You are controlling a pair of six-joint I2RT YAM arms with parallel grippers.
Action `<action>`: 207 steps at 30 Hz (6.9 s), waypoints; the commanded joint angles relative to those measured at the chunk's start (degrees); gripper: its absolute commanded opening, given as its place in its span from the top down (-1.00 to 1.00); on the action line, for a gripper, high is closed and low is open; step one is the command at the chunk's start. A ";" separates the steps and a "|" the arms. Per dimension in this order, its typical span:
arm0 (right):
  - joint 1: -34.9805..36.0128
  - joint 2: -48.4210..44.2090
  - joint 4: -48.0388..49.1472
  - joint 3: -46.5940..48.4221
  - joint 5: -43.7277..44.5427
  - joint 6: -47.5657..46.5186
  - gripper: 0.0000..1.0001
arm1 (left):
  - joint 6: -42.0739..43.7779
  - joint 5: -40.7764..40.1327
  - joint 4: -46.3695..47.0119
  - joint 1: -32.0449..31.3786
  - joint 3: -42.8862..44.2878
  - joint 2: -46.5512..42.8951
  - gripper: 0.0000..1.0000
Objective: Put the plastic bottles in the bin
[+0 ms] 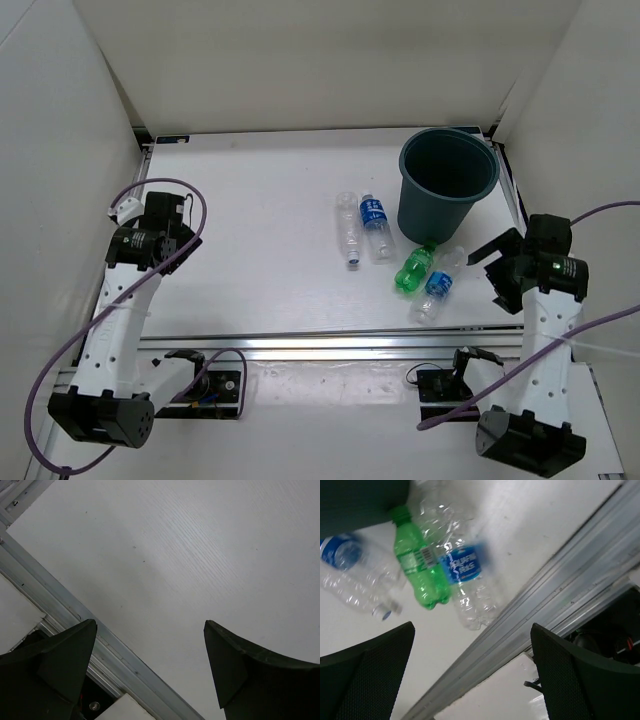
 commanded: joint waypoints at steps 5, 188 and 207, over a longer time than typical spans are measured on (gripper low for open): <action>-0.11 5.09 8.34 -3.33 -15.95 -10.44 -1.00 | -1.08 -0.45 -0.15 -0.33 -1.86 -3.99 -1.00; 7.28 44.30 17.31 45.54 -15.71 -10.63 -0.94 | 18.77 43.14 38.26 -18.16 39.16 58.36 -0.98; 2.79 39.03 16.26 39.73 -18.18 -10.62 -0.98 | 16.41 51.14 38.26 -22.57 49.90 77.82 -0.98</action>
